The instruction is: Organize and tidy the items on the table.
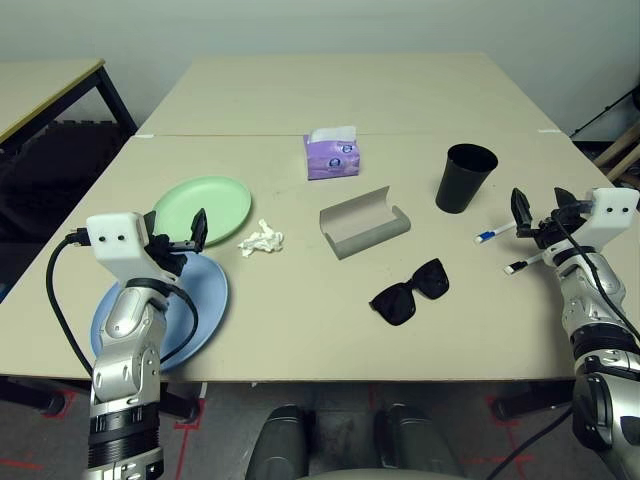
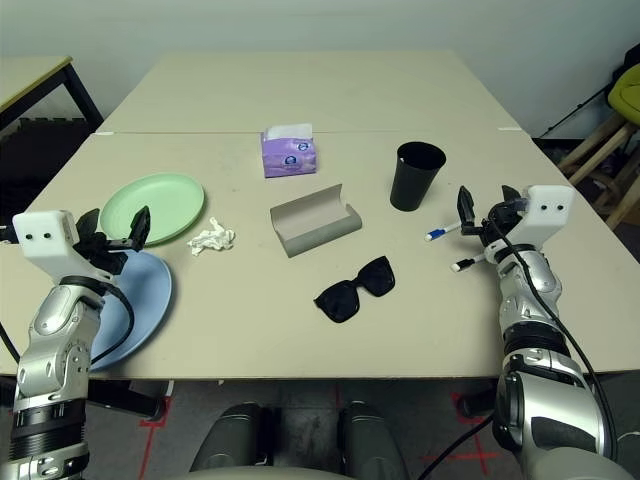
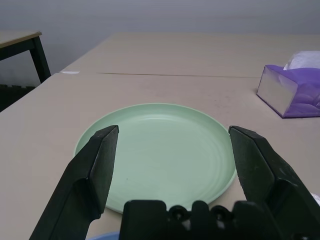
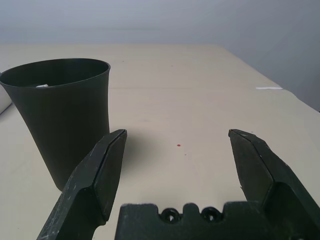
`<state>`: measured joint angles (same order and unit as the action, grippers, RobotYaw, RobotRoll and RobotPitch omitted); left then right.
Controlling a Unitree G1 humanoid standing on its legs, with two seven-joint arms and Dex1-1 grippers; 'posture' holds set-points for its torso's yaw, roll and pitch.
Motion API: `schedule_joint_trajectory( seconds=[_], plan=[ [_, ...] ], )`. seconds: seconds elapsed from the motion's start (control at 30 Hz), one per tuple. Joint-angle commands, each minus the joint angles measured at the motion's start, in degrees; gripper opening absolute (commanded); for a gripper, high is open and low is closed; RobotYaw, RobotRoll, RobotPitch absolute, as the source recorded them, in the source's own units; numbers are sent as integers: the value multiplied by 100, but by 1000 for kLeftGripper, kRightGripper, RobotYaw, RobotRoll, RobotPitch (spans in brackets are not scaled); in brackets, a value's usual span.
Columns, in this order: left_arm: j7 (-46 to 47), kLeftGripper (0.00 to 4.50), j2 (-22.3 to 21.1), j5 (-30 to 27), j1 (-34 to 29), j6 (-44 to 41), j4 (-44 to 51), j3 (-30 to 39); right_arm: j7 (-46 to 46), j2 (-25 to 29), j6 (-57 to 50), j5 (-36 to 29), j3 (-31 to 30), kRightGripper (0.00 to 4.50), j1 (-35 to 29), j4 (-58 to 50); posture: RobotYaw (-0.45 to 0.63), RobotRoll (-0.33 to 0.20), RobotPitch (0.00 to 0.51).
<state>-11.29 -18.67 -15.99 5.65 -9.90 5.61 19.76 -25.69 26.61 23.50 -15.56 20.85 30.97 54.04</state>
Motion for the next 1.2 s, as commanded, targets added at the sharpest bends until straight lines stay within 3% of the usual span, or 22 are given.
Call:
schedule_joint_trajectory(
  seconds=[0.03,0.73,1.2],
  plan=[
    [31,4500,9,34,-3,-68,-80,-36,-32,36,-63,-1,-9,4464,-55,-73,82,0,35],
    [63,4500,63,84,-6,-29,-37,-114,-129,6,-86,2,-33,4464,-32,-49,86,0,18],
    [65,4500,67,106,14,-21,-42,-133,-1888,513,-749,-434,-67,4464,-113,-673,86,0,18]
  ],
)
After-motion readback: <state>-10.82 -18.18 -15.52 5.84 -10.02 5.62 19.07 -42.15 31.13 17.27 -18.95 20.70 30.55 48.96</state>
